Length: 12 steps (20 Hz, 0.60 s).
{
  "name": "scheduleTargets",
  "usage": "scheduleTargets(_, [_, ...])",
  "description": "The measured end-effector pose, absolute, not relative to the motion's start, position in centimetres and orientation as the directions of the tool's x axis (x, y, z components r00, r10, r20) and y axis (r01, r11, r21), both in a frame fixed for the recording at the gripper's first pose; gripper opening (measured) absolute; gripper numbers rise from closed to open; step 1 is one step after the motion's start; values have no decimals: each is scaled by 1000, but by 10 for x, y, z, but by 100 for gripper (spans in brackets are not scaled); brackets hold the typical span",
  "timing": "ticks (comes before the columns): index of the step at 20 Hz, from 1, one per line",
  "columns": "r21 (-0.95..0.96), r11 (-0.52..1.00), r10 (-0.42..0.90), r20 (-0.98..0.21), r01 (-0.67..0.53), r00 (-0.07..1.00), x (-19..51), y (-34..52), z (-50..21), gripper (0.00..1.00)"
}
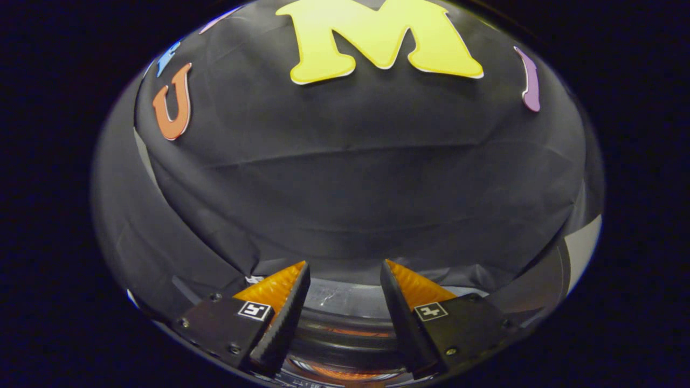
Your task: Put the clothes into the washing machine and then close the washing machine lid.
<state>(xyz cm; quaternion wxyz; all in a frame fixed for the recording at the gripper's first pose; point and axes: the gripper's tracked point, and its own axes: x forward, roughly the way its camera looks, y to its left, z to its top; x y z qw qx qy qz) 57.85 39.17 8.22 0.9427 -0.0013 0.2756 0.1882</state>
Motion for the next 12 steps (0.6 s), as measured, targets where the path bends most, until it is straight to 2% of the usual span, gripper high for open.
scheduleTargets(5, [96, 928, 361, -485, -361, 797, 549, 383, 70, 85])
scheduleTargets(12, [94, 932, 348, -509, -351, 787, 507, 367, 34, 85])
